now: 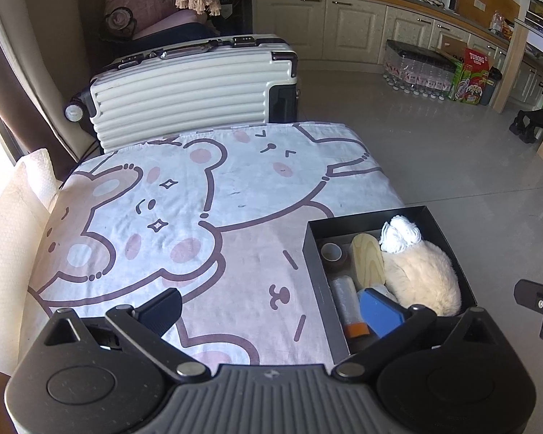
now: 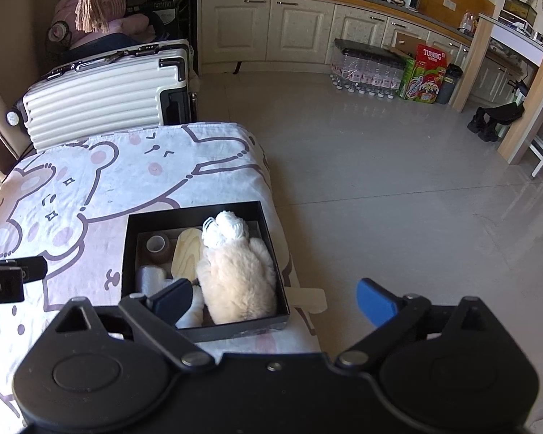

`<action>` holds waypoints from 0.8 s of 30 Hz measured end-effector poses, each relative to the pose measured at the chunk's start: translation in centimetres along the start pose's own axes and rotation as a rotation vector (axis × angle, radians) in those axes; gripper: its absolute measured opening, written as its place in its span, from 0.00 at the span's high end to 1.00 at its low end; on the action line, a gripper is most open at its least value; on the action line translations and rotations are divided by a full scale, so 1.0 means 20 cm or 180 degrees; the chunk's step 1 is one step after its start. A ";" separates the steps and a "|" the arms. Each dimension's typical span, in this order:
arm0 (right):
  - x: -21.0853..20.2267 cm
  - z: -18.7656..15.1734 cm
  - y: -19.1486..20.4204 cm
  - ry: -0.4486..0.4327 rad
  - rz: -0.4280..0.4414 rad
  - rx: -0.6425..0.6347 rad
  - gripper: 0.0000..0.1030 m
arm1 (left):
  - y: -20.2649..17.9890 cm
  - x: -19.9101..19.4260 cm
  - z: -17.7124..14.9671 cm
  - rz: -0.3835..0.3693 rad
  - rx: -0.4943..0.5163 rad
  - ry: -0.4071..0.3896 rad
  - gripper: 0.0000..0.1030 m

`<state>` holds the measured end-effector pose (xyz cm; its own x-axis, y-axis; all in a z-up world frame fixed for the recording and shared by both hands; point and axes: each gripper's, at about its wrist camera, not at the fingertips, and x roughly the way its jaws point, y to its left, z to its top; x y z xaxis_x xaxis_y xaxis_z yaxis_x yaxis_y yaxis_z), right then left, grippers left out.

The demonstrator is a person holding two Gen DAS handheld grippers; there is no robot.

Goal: Organize objects

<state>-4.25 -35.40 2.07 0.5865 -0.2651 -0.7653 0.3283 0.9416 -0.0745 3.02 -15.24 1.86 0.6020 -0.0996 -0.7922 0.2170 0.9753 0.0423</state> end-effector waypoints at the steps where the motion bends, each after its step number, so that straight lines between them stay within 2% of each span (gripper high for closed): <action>1: 0.00 -0.01 -0.01 0.0004 -0.0010 0.0012 0.03 | 0.00 0.00 0.00 0.0007 0.0005 -0.0001 0.00; 10: 0.02 -0.03 -0.05 0.0066 -0.0042 0.0173 0.00 | 0.01 0.00 -0.01 0.0010 0.0042 0.0020 0.00; 24: 0.03 -0.03 -0.04 0.0056 -0.0029 0.0176 0.00 | 0.02 0.00 -0.01 -0.0015 0.0028 0.0035 0.00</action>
<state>-4.67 -36.26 1.33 0.5705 -0.2693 -0.7759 0.3742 0.9262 -0.0464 2.93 -14.77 1.70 0.5925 -0.1019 -0.7991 0.2266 0.9730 0.0439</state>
